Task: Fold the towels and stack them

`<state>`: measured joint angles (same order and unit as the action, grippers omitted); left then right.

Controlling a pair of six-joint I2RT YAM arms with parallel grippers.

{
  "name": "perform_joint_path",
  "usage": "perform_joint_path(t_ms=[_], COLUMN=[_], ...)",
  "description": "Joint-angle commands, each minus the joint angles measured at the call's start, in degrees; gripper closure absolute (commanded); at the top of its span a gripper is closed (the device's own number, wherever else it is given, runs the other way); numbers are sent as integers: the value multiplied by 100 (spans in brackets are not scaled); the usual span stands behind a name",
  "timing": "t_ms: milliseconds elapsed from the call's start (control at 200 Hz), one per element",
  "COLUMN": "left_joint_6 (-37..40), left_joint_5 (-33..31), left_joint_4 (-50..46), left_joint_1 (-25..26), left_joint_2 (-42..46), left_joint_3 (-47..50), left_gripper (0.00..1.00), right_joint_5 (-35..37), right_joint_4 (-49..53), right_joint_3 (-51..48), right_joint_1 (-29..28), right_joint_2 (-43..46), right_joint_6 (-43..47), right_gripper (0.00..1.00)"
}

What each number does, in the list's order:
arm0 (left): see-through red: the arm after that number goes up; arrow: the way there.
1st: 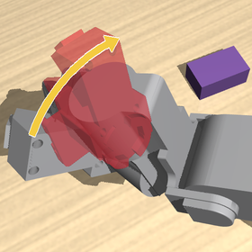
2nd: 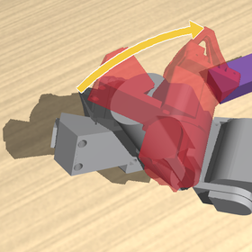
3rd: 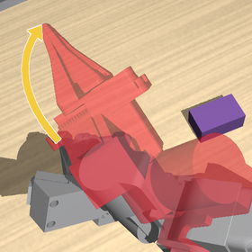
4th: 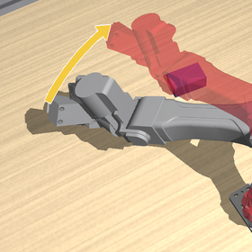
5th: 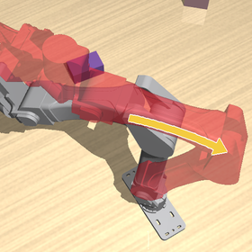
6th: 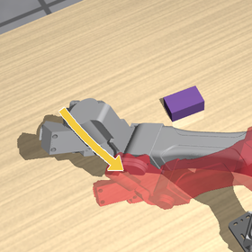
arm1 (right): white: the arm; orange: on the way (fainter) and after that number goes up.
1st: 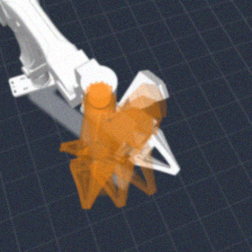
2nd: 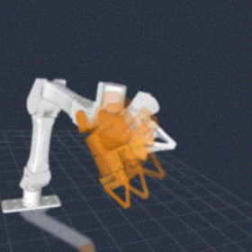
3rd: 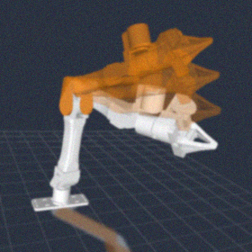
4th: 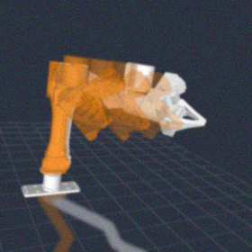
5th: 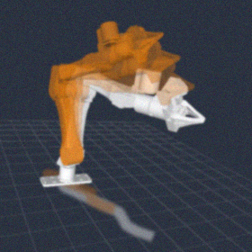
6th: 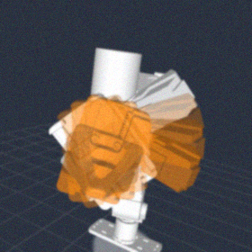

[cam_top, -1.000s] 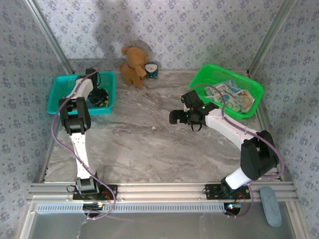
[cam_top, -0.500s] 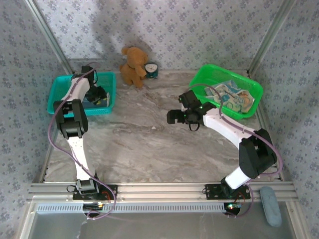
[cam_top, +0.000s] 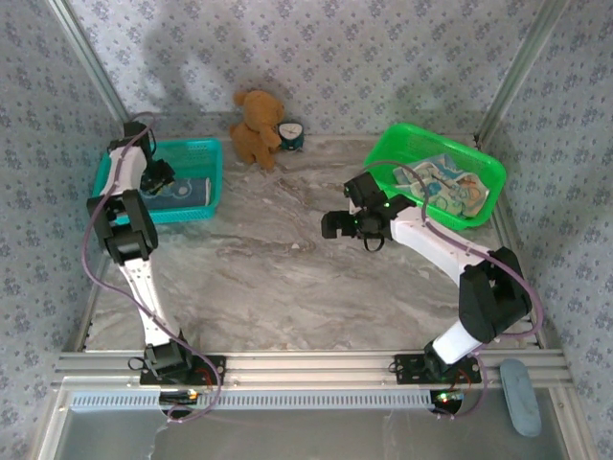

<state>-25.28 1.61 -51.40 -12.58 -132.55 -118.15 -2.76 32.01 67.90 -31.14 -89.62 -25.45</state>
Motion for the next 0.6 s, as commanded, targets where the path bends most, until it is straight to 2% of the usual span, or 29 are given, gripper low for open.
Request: perform_joint_path(t_ms=[0,140,395,595], left_joint_6=[146,154,249,52], left_joint_5=[176,509,558,712], left_joint_4=[-248,-188,-429,-305], left_joint_1=[37,37,43,53], left_joint_2=[-425,-696,-654,268], left_joint_3=[-285,-508,-1000,-551], left_gripper=[71,71,69,41], right_joint_5=[97,143,452,847], right_joint_4=[218,323,455,592], right_joint_3=[390,571,936,1542], right_joint_1=[237,587,1043,1741], right_joint_2=[7,33,-84,-575], right_joint_6=[82,143,404,607], right_gripper=[0,0,0,0])
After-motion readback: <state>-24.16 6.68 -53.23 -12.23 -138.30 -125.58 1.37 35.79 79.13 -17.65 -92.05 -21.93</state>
